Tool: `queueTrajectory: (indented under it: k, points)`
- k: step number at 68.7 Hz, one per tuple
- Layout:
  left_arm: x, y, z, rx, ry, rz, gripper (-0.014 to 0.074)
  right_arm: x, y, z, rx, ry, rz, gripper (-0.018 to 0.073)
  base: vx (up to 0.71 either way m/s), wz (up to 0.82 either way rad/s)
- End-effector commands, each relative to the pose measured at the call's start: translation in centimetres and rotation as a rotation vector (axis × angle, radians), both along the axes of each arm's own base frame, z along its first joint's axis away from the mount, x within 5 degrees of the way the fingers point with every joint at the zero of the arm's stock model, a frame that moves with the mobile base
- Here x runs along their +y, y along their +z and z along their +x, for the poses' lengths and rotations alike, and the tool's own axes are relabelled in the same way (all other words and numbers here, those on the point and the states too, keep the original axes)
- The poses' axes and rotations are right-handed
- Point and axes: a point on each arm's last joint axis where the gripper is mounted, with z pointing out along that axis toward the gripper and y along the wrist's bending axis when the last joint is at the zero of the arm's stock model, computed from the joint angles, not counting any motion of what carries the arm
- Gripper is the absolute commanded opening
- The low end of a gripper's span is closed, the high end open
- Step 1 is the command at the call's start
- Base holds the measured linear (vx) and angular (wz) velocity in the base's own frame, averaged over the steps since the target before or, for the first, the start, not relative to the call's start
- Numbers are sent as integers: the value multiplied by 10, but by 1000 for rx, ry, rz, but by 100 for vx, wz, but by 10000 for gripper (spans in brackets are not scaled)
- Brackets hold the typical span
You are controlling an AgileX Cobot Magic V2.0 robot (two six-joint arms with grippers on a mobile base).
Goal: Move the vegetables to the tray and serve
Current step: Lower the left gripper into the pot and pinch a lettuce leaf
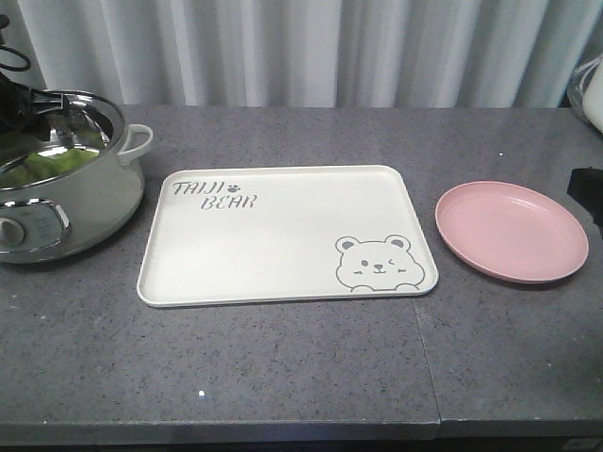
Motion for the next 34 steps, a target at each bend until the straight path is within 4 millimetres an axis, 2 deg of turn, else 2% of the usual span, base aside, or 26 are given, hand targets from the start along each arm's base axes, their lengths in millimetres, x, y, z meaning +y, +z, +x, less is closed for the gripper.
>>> queueTrajectory:
  k: [1,20,34]
  points:
    - [0,29,-2,-123,13,7,442,-1,17,1,-100,-10,-9,582,0,0]
    - [4,4,8,-61,22,21,428,-1,17,1,-99,-8,-13,582,0,0]
    - [4,-3,11,-37,22,18,414,-1,17,1,-99,-8,-13,582,0,0]
